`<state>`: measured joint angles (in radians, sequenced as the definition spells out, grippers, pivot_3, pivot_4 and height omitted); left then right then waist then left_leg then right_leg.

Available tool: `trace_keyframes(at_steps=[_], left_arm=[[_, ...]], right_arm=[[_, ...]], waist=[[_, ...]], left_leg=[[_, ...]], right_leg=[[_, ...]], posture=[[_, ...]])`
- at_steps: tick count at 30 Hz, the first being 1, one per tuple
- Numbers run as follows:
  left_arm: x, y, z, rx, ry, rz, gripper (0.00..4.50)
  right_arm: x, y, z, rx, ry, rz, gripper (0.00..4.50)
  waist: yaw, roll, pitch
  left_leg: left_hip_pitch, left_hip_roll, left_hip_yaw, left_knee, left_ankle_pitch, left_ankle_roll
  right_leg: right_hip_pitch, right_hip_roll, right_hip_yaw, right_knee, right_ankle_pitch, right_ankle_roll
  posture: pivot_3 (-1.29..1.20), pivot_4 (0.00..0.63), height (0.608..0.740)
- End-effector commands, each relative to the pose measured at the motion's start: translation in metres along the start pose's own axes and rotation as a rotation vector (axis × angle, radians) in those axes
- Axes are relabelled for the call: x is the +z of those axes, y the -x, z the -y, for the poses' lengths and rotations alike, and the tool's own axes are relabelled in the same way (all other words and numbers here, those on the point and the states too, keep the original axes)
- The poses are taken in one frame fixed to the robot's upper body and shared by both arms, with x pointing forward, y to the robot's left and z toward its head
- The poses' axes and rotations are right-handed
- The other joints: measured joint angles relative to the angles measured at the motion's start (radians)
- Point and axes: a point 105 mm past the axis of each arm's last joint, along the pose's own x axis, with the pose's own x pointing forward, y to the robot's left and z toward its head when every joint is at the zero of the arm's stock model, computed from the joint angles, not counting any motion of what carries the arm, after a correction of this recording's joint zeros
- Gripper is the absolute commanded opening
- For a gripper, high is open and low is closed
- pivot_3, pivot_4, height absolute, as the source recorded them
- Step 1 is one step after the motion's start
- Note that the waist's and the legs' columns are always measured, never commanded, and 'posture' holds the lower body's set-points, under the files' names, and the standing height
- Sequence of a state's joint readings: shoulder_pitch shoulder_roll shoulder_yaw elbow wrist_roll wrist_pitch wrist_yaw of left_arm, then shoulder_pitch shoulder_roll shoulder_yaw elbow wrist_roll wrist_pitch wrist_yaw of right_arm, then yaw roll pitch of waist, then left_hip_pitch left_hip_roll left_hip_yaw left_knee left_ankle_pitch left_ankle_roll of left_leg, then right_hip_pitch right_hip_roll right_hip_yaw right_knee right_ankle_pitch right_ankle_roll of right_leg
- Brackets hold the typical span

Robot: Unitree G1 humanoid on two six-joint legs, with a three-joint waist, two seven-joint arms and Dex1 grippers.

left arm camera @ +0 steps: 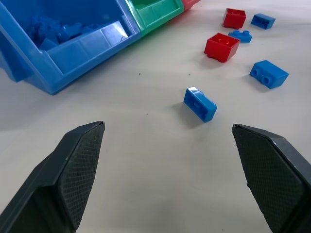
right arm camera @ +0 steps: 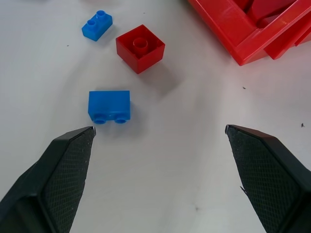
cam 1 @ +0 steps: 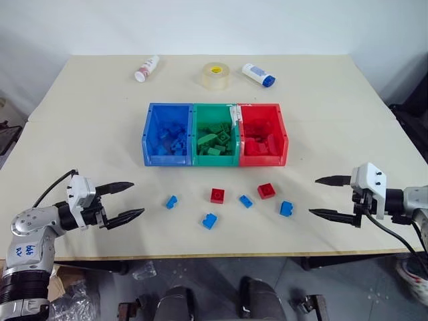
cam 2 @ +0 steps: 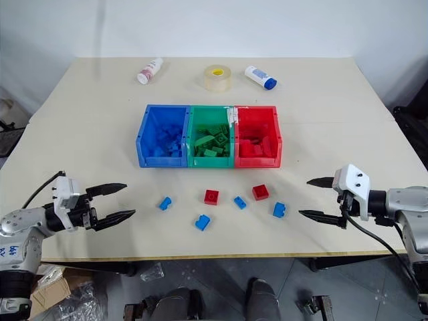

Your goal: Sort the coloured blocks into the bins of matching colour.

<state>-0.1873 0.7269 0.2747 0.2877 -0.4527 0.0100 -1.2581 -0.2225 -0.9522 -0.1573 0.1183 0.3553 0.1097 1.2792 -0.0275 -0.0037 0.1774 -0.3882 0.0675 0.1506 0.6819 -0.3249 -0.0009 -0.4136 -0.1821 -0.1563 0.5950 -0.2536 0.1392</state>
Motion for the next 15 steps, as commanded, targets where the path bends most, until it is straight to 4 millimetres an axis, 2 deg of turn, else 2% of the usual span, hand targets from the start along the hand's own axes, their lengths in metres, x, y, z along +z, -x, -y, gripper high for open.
trace_keyframes(at_steps=[1, 4, 6, 15], left_arm=[[0.003, -0.002, -0.001, -0.011, 0.022, -0.013, 4.47], [0.013, -0.006, -0.004, 0.008, 0.023, 0.060, 4.47], [0.017, -0.010, -0.004, 0.008, 0.034, 0.082, 4.47], [0.005, -0.012, 0.001, -0.034, 0.001, 0.018, 4.47]], right_arm=[[0.017, 0.001, 0.007, -0.044, 0.048, 0.063, 4.50], [0.024, -0.002, 0.009, -0.064, 0.043, 0.089, 4.50], [0.022, 0.002, 0.004, -0.058, 0.024, 0.075, 4.50], [-0.003, 0.043, -0.008, -0.079, -0.046, -0.067, 4.50]], waist=[[0.000, 0.000, 0.000], [0.000, 0.000, 0.000], [0.001, 0.000, 0.000], [0.003, 0.000, 0.000]], left_leg=[[0.000, 0.000, 0.000, 0.000, 0.000, 0.000], [0.000, 0.000, 0.000, 0.000, 0.000, 0.000], [0.000, 0.000, 0.000, 0.000, 0.000, 0.000], [0.000, 0.000, 0.000, 0.000, 0.000, 0.000]], right_leg=[[0.000, 0.000, 0.000, 0.000, 0.000, 0.000], [0.000, 0.000, 0.000, 0.000, 0.000, 0.000], [0.000, 0.000, 0.000, 0.000, 0.000, 0.000], [0.000, 0.000, 0.000, -0.001, 0.000, 0.000]], posture=[[0.00, 0.150, 0.740], [0.00, 0.150, 0.740], [0.00, 0.150, 0.740], [0.00, 0.150, 0.740]])
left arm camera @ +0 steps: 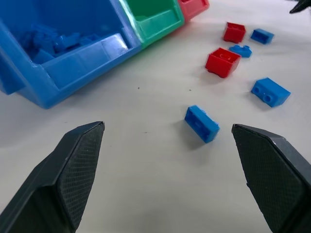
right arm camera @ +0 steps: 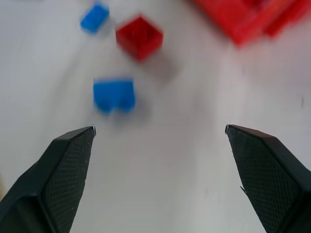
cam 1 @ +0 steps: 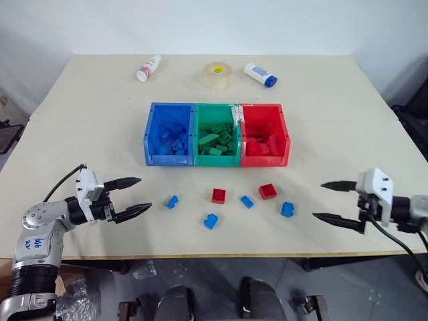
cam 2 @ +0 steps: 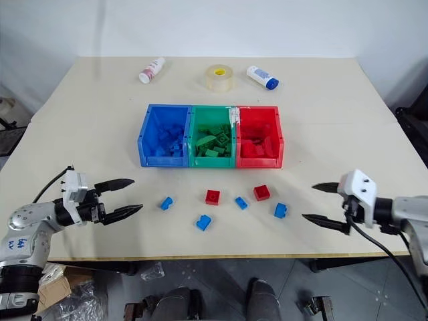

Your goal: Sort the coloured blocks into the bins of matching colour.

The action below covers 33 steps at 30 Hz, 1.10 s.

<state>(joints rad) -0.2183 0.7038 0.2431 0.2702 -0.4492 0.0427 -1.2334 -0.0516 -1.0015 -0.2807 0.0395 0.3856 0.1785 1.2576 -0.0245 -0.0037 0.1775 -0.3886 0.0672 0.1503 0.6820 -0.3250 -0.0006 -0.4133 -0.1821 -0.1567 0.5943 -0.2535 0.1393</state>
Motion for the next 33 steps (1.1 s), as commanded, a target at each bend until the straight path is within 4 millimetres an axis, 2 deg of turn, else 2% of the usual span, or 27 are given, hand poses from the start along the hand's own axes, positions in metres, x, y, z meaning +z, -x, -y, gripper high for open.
trace_keyframes(at_steps=[1, 5, 9, 12, 17, 20, 23, 30, 33], left_arm=[[0.002, 0.002, 0.000, -0.022, -0.011, 0.007, 4.47], [0.004, 0.000, 0.002, -0.043, -0.028, 0.031, 4.47], [0.007, -0.004, 0.009, -0.072, -0.052, 0.069, 4.47], [0.010, -0.007, 0.014, -0.075, -0.042, 0.103, 4.47], [0.010, -0.010, 0.027, -0.085, -0.026, 0.111, 4.47], [0.010, -0.009, 0.030, -0.081, -0.023, 0.108, 4.47], [0.011, -0.006, 0.029, -0.075, -0.028, 0.103, 4.50], [0.012, -0.003, 0.026, -0.059, -0.034, 0.099, 4.50], [0.012, -0.005, 0.024, -0.055, -0.034, 0.105, 4.50]], right_arm=[[0.011, 0.017, 0.000, -0.013, 0.031, -0.009, 4.50], [0.016, 0.009, -0.007, 0.020, 0.019, -0.026, 4.50], [0.025, -0.021, -0.021, 0.102, 0.026, -0.022, 4.50], [0.027, -0.038, -0.023, 0.117, 0.016, -0.022, 4.50], [0.018, -0.079, -0.025, 0.168, -0.003, -0.056, 4.50], [0.013, -0.089, -0.023, 0.162, -0.010, -0.069, 4.50], [0.009, -0.092, -0.023, 0.163, -0.003, -0.066, 3.82], [0.012, -0.088, -0.022, 0.143, 0.001, -0.035, 1.45], [0.025, -0.086, -0.020, 0.121, 0.010, 0.027, 1.46]], waist=[[-0.001, 0.000, 0.000], [-0.007, 0.000, 0.000], [-0.005, 0.000, 0.000], [-0.003, 0.000, 0.000], [-0.003, 0.000, 0.000], [-0.002, 0.000, 0.000], [-0.002, -0.002, -0.001], [-0.002, -0.002, -0.001], [-0.002, -0.002, -0.001]], left_leg=[[0.000, 0.000, 0.000, 0.000, 0.000, 0.000], [0.001, 0.001, 0.000, 0.000, 0.000, 0.000], [0.001, 0.001, 0.000, 0.000, 0.000, 0.000], [0.001, 0.001, -0.001, 0.000, 0.000, 0.000], [0.000, 0.000, 0.000, 0.001, 0.000, 0.000], [0.000, 0.000, -0.001, 0.001, 0.000, 0.000], [0.000, 0.000, -0.001, 0.001, 0.000, 0.000], [0.000, 0.001, -0.001, 0.001, 0.000, 0.000], [0.000, 0.000, -0.001, 0.001, 0.000, 0.000]], right_leg=[[0.000, 0.000, 0.000, 0.000, 0.000, 0.000], [0.000, 0.000, 0.000, 0.001, 0.000, 0.000], [0.000, 0.000, 0.000, 0.001, 0.000, 0.000], [0.000, 0.000, 0.000, 0.001, 0.000, -0.001], [0.000, 0.000, 0.000, 0.001, 0.000, 0.000], [0.000, 0.000, 0.000, 0.001, 0.000, -0.001], [0.000, 0.000, 0.000, 0.001, 0.000, -0.001], [0.000, 0.000, 0.000, 0.001, 0.000, -0.001], [0.000, 0.000, 0.000, 0.001, 0.000, -0.001]], posture=[[0.00, 0.150, 0.740], [0.00, 0.150, 0.740], [0.00, 0.150, 0.740], [0.00, 0.150, 0.740], [0.00, 0.150, 0.740], [0.00, 0.150, 0.740], [0.00, 0.150, 0.740], [0.00, 0.150, 0.740], [0.00, 0.150, 0.740]])
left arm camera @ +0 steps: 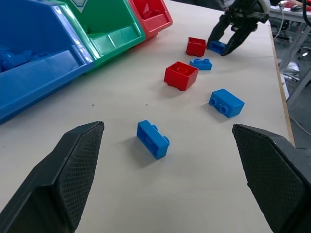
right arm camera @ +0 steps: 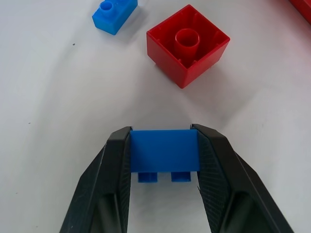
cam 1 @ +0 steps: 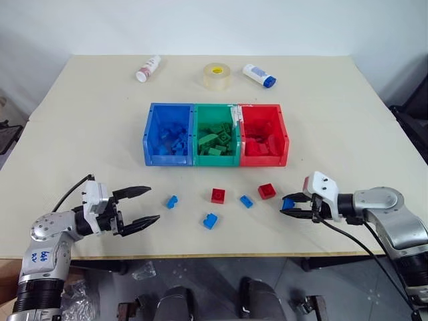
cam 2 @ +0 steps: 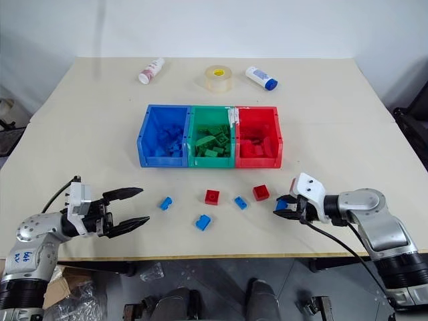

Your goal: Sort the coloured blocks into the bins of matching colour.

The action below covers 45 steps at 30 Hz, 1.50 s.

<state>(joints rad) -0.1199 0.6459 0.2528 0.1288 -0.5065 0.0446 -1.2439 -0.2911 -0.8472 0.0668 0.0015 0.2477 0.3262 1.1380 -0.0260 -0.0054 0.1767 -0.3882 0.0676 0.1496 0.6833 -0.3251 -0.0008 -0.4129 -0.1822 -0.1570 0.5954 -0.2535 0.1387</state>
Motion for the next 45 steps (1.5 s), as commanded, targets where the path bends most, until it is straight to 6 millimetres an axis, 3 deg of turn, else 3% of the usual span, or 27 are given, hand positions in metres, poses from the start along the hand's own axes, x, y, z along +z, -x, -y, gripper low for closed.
trace_keyframes(at_steps=[1, 5, 9, 14, 20, 24, 29, 33, 40, 45], left_arm=[[0.009, 0.001, -0.003, 0.007, -0.036, 0.020, 4.50], [0.008, -0.001, -0.005, 0.003, -0.038, 0.022, 4.50], [0.008, -0.006, -0.009, -0.005, -0.042, 0.033, 4.50], [0.008, -0.008, -0.012, -0.029, -0.052, 0.046, 4.50], [0.012, -0.014, -0.019, -0.041, -0.076, 0.053, 4.50], [0.015, -0.014, -0.023, -0.033, -0.091, 0.055, 4.50], [0.019, -0.013, -0.024, -0.012, -0.109, 0.066, 4.50], [0.020, -0.012, -0.024, 0.002, -0.113, 0.068, 4.50], [0.019, -0.012, -0.026, 0.014, -0.111, 0.072, 4.50], [0.020, -0.019, -0.028, 0.009, -0.110, 0.087, 4.50]], right_arm=[[0.017, 0.004, 0.001, -0.025, 0.012, 0.081, 1.46], [0.037, 0.004, 0.003, -0.040, 0.020, 0.145, 1.46], [0.087, -0.004, 0.003, -0.010, 0.038, 0.300, 1.46], [0.132, -0.039, 0.017, -0.048, 0.058, 0.411, 1.46], [0.199, -0.092, 0.024, -0.050, 0.113, 0.568, 1.46], [0.235, -0.114, 0.031, -0.079, 0.130, 0.651, 1.46], [0.282, -0.136, 0.020, -0.042, 0.105, 0.777, 3.21], [0.278, -0.143, 0.012, -0.012, 0.133, 0.796, 4.45], [0.239, -0.130, 0.009, 0.048, 0.194, 0.745, 4.45], [0.226, -0.114, 0.009, 0.056, 0.220, 0.733, 4.45]], waist=[[-0.001, 0.000, 0.000], [-0.001, 0.000, 0.000], [-0.006, 0.000, 0.000], [-0.006, 0.000, 0.000], [-0.007, 0.000, 0.000], [-0.017, 0.001, 0.000], [-0.038, 0.001, 0.000], [-0.048, 0.001, 0.000], [-0.050, 0.001, 0.000], [-0.057, 0.001, 0.000]], left_leg=[[0.000, 0.000, 0.000, 0.000, 0.000, 0.000], [0.000, 0.000, 0.000, 0.000, 0.000, 0.000], [0.000, 0.000, 0.000, 0.000, 0.000, 0.000], [0.000, 0.001, 0.000, 0.000, 0.000, -0.001], [-0.002, 0.000, 0.001, 0.000, 0.000, -0.001], [-0.002, 0.000, 0.002, 0.000, 0.000, -0.001], [-0.002, 0.000, 0.002, -0.001, 0.001, -0.001], [-0.002, 0.000, 0.001, -0.003, 0.001, -0.002], [-0.002, 0.000, 0.001, -0.002, 0.001, -0.002], [-0.002, 0.000, 0.001, -0.003, 0.001, -0.002]], right_leg=[[0.000, 0.000, 0.000, 0.000, 0.000, 0.000], [-0.001, 0.000, 0.000, 0.000, 0.000, 0.000], [-0.001, 0.000, 0.000, 0.000, 0.000, 0.000], [-0.002, 0.001, 0.000, 0.002, 0.000, -0.001], [-0.003, 0.001, 0.000, 0.003, 0.000, -0.001], [-0.004, 0.001, 0.001, 0.004, 0.000, -0.001], [-0.004, 0.001, 0.000, 0.004, 0.000, -0.001], [-0.004, 0.001, 0.000, 0.004, 0.000, -0.001], [-0.004, 0.001, 0.000, 0.003, 0.000, -0.001], [-0.004, 0.001, 0.001, 0.004, 0.000, -0.001]], posture=[[0.00, 0.150, 0.740], [0.00, 0.150, 0.740], [0.00, 0.150, 0.740], [0.00, 0.150, 0.740], [0.00, 0.150, 0.740], [0.00, 0.150, 0.740], [0.00, 0.150, 0.740], [0.00, 0.150, 0.740], [0.00, 0.150, 0.740], [0.00, 0.150, 0.740]])
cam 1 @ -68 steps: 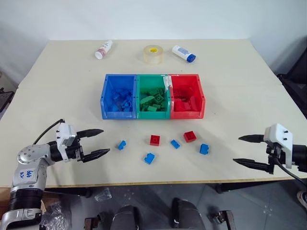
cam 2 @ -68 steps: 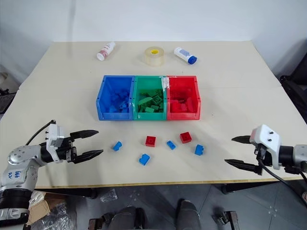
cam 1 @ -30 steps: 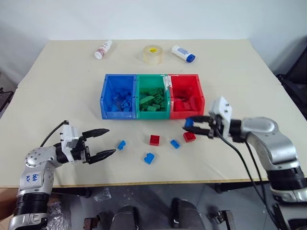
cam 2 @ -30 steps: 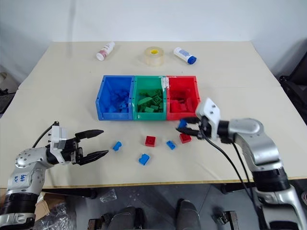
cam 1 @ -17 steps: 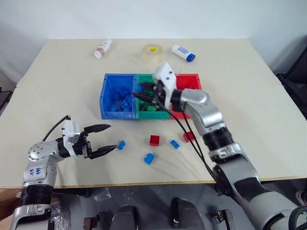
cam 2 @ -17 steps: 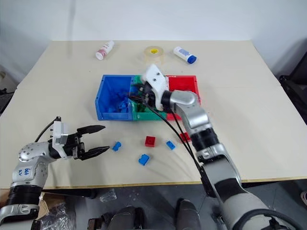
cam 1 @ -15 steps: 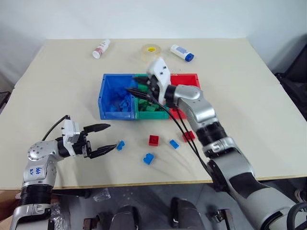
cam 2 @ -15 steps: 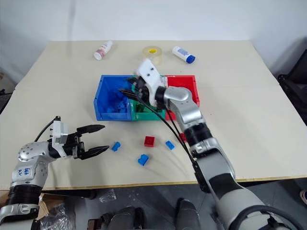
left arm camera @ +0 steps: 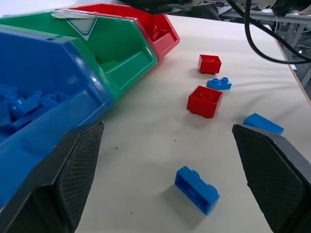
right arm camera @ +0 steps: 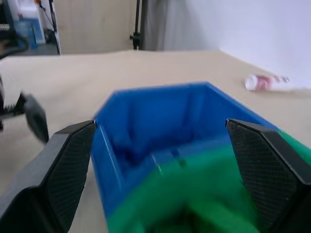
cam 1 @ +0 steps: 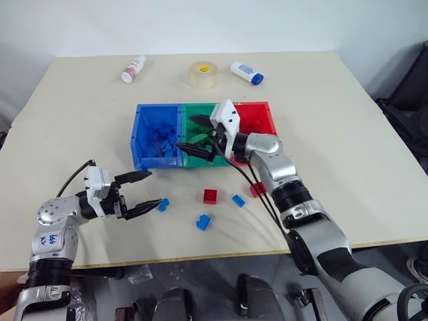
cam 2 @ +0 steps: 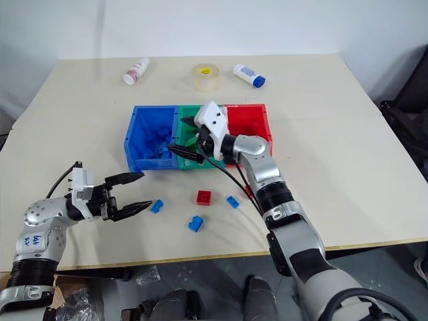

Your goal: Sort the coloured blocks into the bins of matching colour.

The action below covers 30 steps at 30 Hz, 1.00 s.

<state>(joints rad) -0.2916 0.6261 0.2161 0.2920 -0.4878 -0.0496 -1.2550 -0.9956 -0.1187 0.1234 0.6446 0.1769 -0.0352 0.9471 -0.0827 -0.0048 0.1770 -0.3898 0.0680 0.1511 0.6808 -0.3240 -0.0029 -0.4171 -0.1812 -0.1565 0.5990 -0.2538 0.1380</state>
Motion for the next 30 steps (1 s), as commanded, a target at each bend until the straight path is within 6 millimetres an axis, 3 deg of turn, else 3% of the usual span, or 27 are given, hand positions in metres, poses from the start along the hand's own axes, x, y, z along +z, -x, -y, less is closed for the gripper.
trace_keyframes(at_steps=[1, 6, 13, 19, 30], left_arm=[[0.007, -0.004, -0.003, 0.003, -0.031, 0.031, 4.50], [0.004, -0.005, -0.004, -0.005, -0.025, 0.028, 4.50], [0.003, 0.011, -0.009, 0.048, -0.028, 0.000, 4.50], [0.007, 0.019, -0.007, 0.061, -0.036, -0.005, 4.50], [0.002, 0.024, 0.002, 0.043, -0.017, -0.019, 4.50]], right_arm=[[0.020, 0.007, -0.008, 0.048, 0.062, 0.047, 4.45], [0.012, 0.041, -0.018, 0.073, 0.050, -0.002, 4.45], [0.009, 0.090, -0.022, 0.075, 0.037, -0.062, 4.45], [-0.007, 0.145, -0.028, 0.111, -0.009, -0.215, 4.45], [-0.023, 0.225, -0.041, 0.050, -0.083, -0.451, 4.45]], waist=[[-0.001, 0.000, 0.000], [0.006, 0.000, 0.000], [0.020, 0.000, 0.000], [0.035, 0.000, 0.000], [0.055, 0.000, 0.000]], left_leg=[[0.000, 0.000, 0.000, 0.000, 0.000, 0.000], [0.000, 0.000, 0.000, 0.000, 0.000, 0.000], [0.000, 0.000, 0.000, 0.001, 0.000, 0.000], [0.000, 0.000, 0.000, 0.001, -0.001, 0.001], [0.000, 0.000, 0.000, 0.001, -0.001, 0.001]], right_leg=[[0.000, 0.000, 0.000, 0.000, 0.000, 0.000], [0.000, 0.000, 0.000, 0.000, 0.000, 0.000], [0.000, 0.000, 0.000, 0.000, 0.000, 0.000], [0.000, 0.000, 0.000, -0.001, 0.000, 0.000], [0.001, -0.001, 0.000, -0.002, 0.000, 0.000]], posture=[[0.00, 0.150, 0.740], [0.00, 0.150, 0.740], [0.00, 0.150, 0.740], [0.00, 0.150, 0.740], [0.00, 0.150, 0.740]])
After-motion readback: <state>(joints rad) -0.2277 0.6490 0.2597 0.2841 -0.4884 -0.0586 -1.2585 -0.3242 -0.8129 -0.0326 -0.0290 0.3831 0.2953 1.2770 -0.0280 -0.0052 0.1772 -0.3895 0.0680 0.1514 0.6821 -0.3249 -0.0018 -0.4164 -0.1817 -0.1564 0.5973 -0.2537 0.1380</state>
